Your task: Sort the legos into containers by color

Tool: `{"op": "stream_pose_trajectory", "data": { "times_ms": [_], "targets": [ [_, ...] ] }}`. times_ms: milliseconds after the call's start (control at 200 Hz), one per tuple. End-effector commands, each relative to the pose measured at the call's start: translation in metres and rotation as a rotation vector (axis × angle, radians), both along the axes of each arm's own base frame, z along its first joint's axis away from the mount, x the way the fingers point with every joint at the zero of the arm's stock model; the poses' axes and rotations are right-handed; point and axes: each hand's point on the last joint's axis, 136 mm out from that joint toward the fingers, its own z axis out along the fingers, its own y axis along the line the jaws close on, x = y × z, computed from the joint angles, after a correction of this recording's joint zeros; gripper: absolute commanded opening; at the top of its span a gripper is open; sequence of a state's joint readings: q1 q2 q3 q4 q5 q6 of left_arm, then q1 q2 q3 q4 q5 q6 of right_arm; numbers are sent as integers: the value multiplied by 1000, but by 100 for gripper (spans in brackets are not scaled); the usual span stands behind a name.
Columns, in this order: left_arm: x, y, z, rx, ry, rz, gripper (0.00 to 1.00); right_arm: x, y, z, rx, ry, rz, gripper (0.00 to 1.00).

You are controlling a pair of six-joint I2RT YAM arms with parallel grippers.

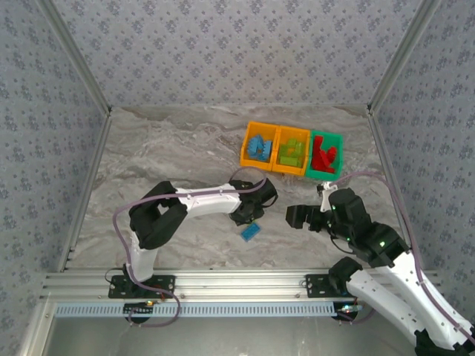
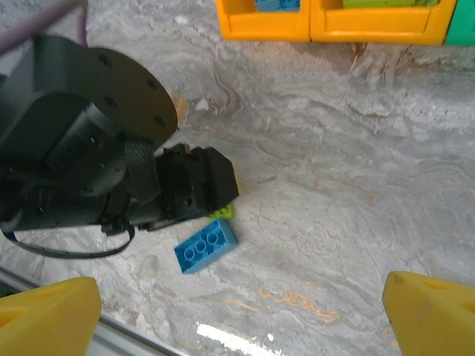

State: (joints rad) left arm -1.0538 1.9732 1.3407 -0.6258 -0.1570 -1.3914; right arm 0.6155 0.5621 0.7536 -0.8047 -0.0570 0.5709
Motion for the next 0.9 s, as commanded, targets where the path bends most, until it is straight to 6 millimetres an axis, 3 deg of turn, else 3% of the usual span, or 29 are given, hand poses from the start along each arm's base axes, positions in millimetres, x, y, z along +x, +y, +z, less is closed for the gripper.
{"op": "stream_pose_trajectory", "data": {
  "times_ms": [0,215,340,635,740,899],
  "targets": [
    [-15,3,-19,18,56,-23,36,-16,2,-14,-46,87,65,100],
    [-4,2,-6,19,-8,-96,28,-31,22,-26,-52,176,174,100],
    [14,-5,22,-12,-95,-157,26,-28,21,-24,-72,170,157,100],
    [83,-42,138,24,-507,-378,28,-8,-3,29,40,-68,-29,100],
    [112,-70,155,52,-633,-470,28,-8,-8,32,55,-73,-59,100],
    [160,-105,158,105,-769,-524,28,-13,-5,23,64,-25,-54,100]
  ]
}}
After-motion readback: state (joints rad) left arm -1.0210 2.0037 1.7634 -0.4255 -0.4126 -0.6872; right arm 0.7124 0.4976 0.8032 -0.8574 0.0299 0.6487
